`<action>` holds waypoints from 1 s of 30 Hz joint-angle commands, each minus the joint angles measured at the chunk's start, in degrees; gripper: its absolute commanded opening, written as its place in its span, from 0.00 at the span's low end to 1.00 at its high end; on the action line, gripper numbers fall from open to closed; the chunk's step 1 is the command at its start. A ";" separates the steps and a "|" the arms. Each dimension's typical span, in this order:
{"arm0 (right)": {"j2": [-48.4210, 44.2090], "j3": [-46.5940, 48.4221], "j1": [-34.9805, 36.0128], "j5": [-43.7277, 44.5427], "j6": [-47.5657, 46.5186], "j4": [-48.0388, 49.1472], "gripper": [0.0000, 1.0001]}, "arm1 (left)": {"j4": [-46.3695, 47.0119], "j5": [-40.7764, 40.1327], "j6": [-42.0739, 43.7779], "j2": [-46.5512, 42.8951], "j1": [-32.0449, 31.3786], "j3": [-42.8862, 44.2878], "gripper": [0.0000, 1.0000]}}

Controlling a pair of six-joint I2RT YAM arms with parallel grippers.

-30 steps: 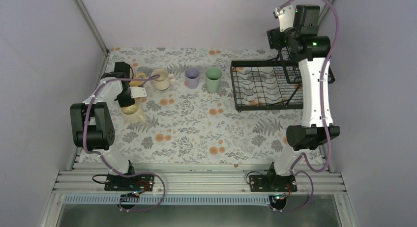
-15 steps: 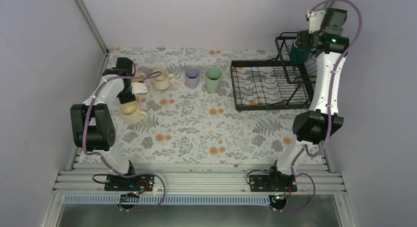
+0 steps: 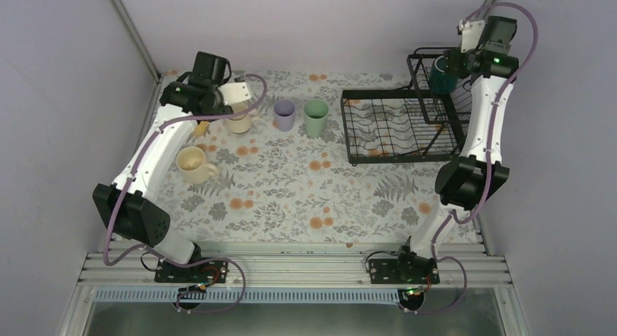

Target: Unload the cups from the dish rack

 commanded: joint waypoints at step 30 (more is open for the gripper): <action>1.59 -14.90 -3.13 17.76 -23.15 24.44 0.66 | 14.50 -6.82 -16.79 4.86 -7.81 6.43 0.68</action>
